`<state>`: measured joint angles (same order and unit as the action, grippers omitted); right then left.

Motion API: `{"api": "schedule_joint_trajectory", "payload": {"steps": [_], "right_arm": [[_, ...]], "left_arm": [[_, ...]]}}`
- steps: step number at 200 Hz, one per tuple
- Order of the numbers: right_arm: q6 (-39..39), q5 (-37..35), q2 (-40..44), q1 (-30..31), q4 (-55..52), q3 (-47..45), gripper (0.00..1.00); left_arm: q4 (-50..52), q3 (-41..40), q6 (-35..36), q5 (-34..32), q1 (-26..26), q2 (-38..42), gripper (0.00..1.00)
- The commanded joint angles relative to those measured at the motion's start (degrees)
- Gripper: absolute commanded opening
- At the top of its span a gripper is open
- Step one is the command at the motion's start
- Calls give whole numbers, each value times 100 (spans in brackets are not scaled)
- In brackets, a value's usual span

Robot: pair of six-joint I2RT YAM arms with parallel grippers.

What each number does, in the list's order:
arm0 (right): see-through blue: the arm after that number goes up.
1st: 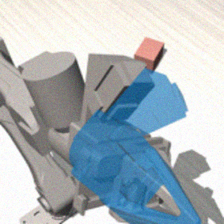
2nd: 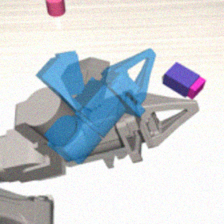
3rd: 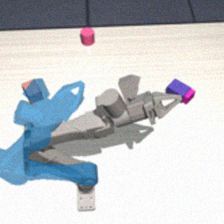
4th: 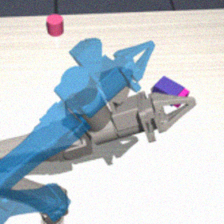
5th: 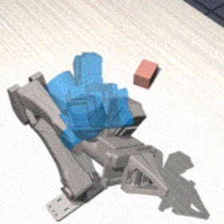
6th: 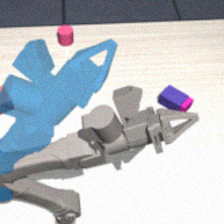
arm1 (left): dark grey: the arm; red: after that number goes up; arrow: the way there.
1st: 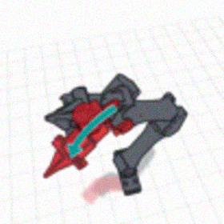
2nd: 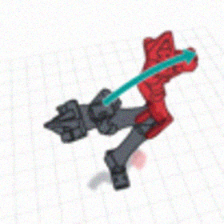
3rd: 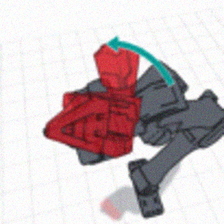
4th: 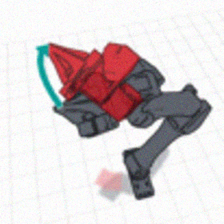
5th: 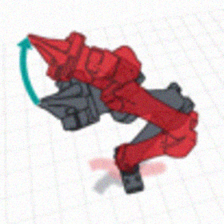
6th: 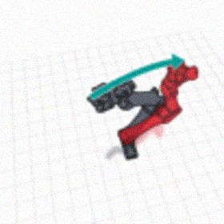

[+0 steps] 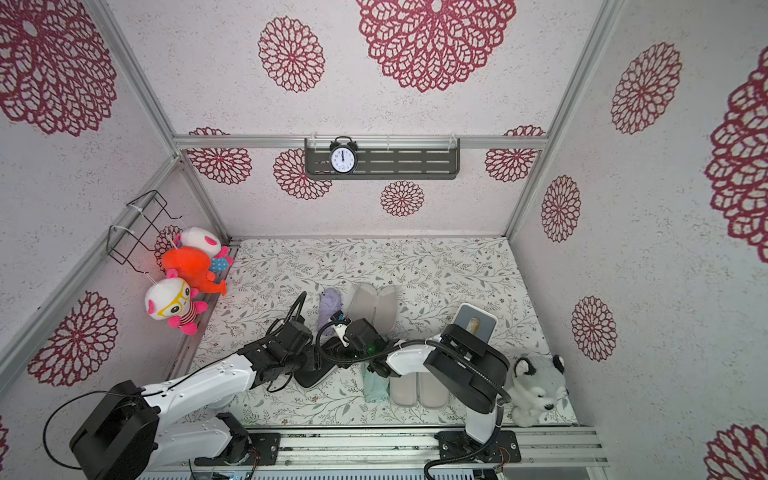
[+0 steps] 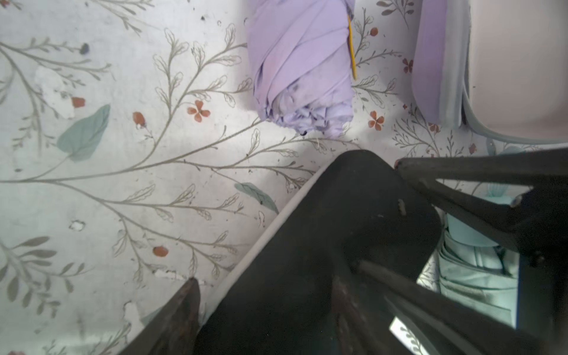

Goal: Put umbrellas into zippered umbrella sleeves
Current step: Adjust the umbrella sleeve at the center of the board.

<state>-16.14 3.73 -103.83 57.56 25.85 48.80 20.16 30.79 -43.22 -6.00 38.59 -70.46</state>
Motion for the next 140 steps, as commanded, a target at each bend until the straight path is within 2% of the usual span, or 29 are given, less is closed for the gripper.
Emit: {"api": "schedule_joint_trajectory", "payload": {"steps": [1,37,46,60,80,109,140], "right_arm": [[-155,572,-259,331,246,290,61],[-185,710,-641,455,467,767,60],[-166,740,-733,458,504,879,60],[-166,820,-771,428,702,947,63],[-88,759,-511,313,934,775,66],[367,909,241,131,1001,350,70],[1096,706,1171,107,807,-481,66]], "left_arm": [[290,-235,-89,341,44,108,69],[792,-615,-524,-100,52,1310,75],[813,-702,-544,-85,8,1621,80],[689,-817,-556,157,-90,1860,81],[290,-934,-547,525,-201,1700,81],[137,-819,-383,592,-238,1132,82],[107,-872,-455,546,-257,1101,79]]}}
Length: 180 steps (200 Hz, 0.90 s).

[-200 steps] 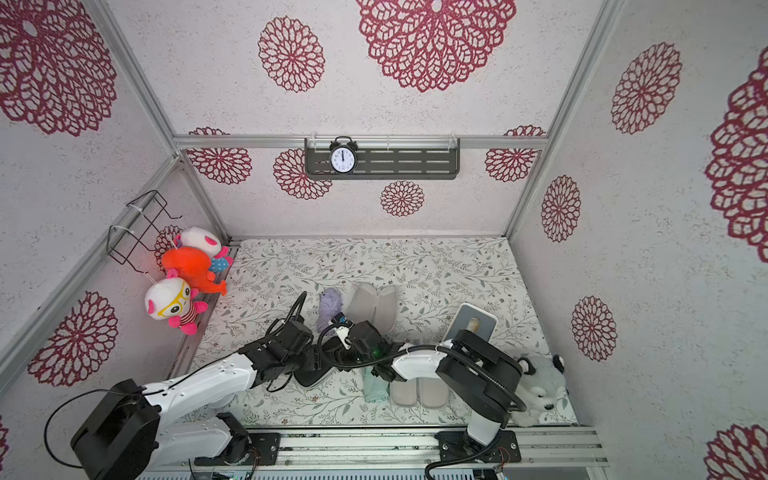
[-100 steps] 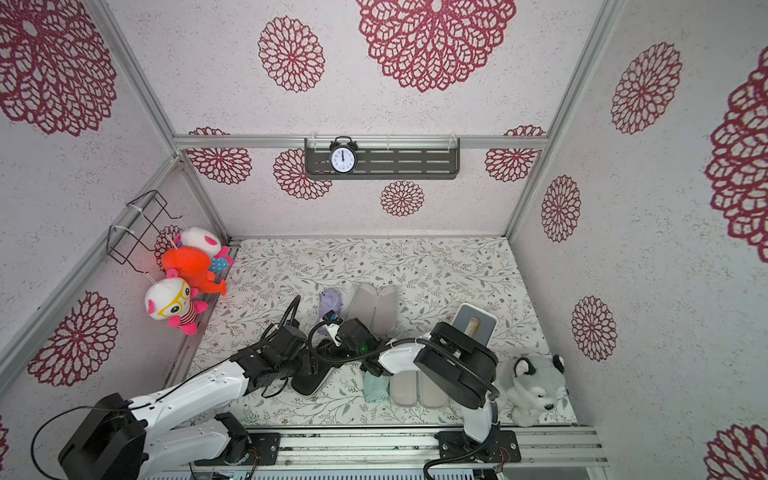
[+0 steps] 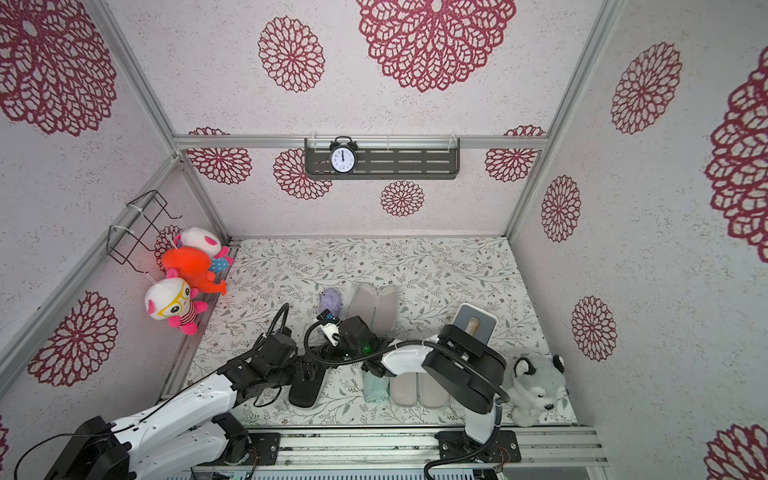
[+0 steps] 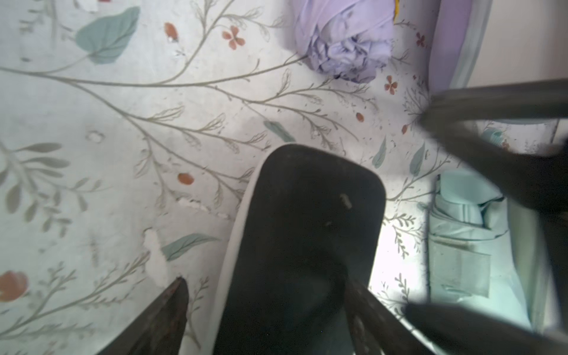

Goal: Put umbrellas into zippered umbrella sleeves
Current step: Adjust the umbrella sleeve at the center of the board.

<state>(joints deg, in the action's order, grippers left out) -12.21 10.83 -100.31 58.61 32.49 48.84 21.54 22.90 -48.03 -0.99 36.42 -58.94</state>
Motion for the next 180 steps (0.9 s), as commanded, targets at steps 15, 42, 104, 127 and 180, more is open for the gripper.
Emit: {"api": "schedule_joint_trajectory", "payload": {"steps": [15,42,104,127,180], "right_arm": [[928,-333,1262,12,2,-982,61],[1230,-687,1682,197,-199,-1591,55],[1877,-886,1286,713,-453,-1395,46],[1987,-727,840,713,-639,-1085,42],[1946,-763,333,656,-331,-1011,44]], "left_arm": [[-124,-222,-77,116,-149,25,78],[-235,-383,-193,229,-307,70,75],[-297,-370,-180,233,-355,9,76],[-430,-398,-172,295,-381,-169,76],[-681,-628,-267,393,-392,-230,76]]}}
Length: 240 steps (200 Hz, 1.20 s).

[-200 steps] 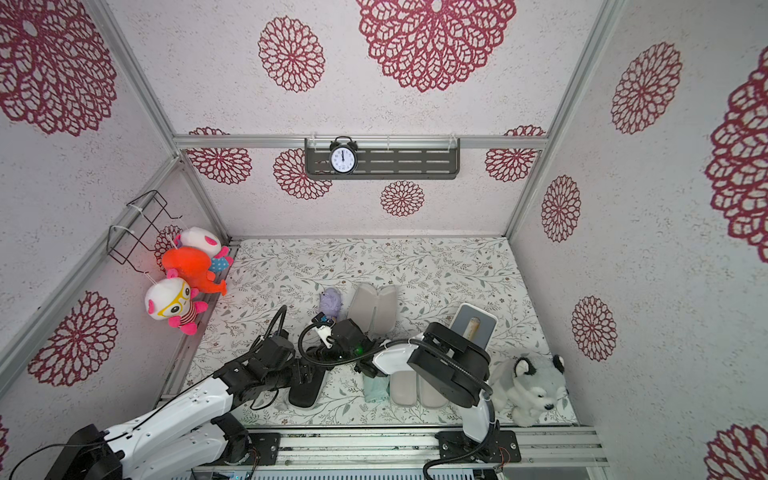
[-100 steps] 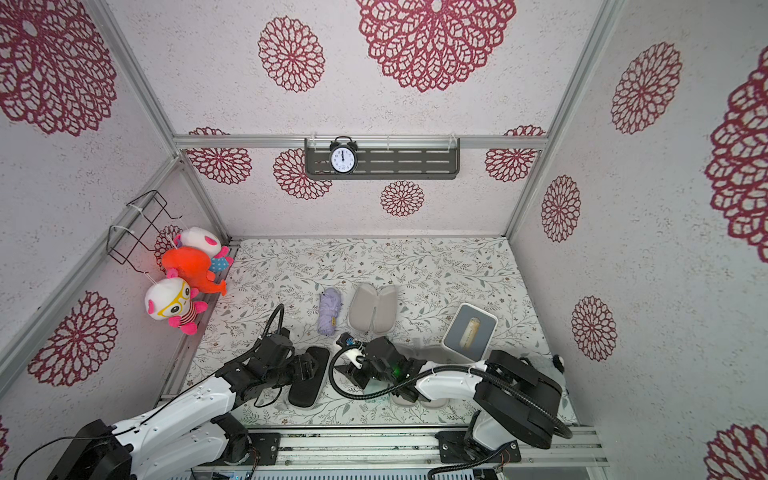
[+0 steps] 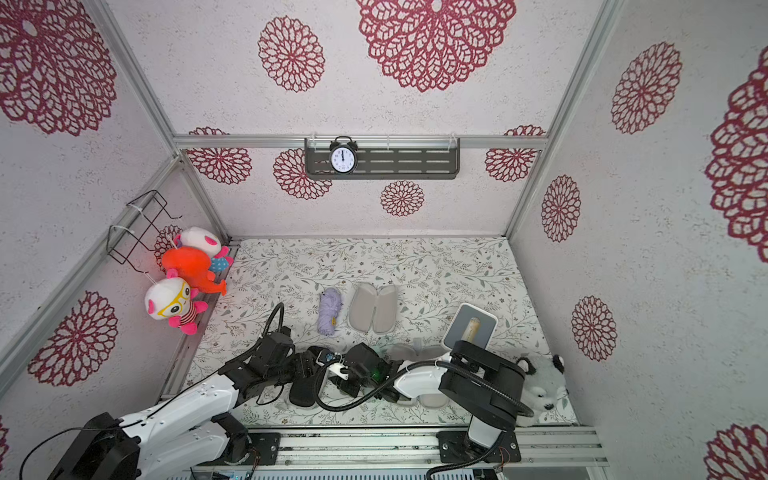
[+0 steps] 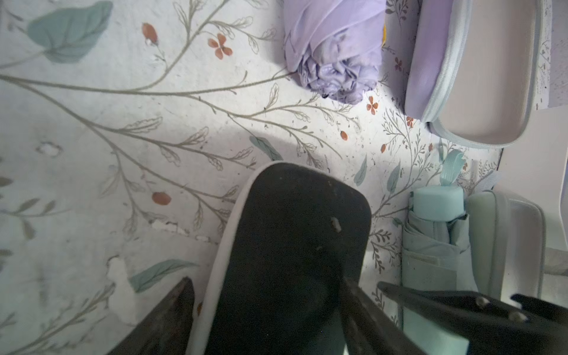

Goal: Put umbrellas into zippered umbrella sleeves
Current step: Adjust the umbrella sleeve at the center of the board, then zip the zipper on the umbrella sleeve.

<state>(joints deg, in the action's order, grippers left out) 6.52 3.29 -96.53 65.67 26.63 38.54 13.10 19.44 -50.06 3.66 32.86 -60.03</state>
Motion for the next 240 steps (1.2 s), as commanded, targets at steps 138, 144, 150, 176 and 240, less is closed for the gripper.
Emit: {"api": "schedule_joint_trajectory", "payload": {"steps": [138,144,150,176,240], "right_arm": [[145,-632,-700,-81,1945,-469,35],[166,-604,-717,-81,2049,-523,34],[172,-581,-741,-81,2136,-560,33],[184,-535,-912,-78,2420,-611,32],[200,-467,-1193,-63,2531,-418,32]], "left_arm": [[269,-352,-139,-102,-52,93,75],[263,-345,-134,-94,-52,74,75],[268,-348,-135,-88,-52,64,75],[278,-346,-135,-76,-57,68,75],[269,-352,-126,-68,-56,71,75]]}}
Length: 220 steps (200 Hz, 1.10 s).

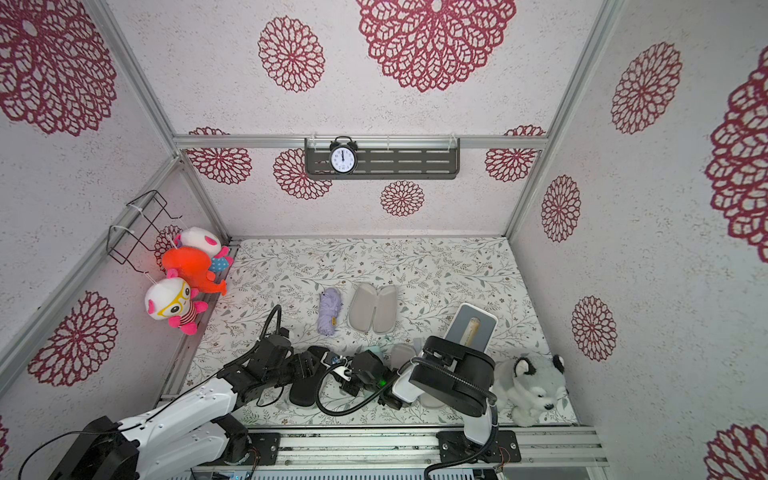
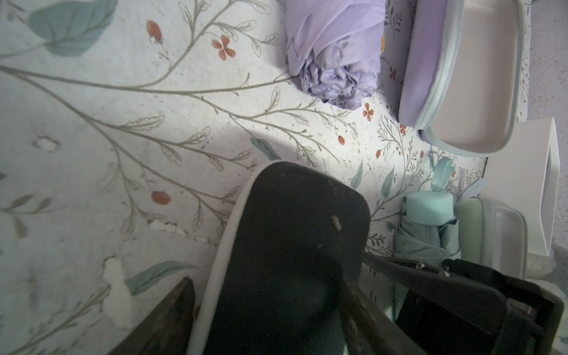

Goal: Put umbrellas into zippered umbrella sleeves
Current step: Zip the zipper on the umbrella sleeve.

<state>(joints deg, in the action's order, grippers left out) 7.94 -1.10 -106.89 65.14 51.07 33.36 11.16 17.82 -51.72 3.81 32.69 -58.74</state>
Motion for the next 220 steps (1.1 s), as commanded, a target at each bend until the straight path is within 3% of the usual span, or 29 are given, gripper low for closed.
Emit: {"api": "schedule_joint_trajectory", "payload": {"steps": [1,50,149,220], "right_arm": [[58,-29,-165,-11,96,100,32],[102,-397,-349,77,435,85,27],[491,-673,-424,181,745,-14,5],[678,-772,-254,356,792,-172,0]], "left_arm": [[465,-191,40,-83,-37,-58,75],[441,-176,40,-90,-49,-102,75],[380,-155,44,-76,-47,-208,76],[331,-164,4,-124,-69,-235,75]]}}
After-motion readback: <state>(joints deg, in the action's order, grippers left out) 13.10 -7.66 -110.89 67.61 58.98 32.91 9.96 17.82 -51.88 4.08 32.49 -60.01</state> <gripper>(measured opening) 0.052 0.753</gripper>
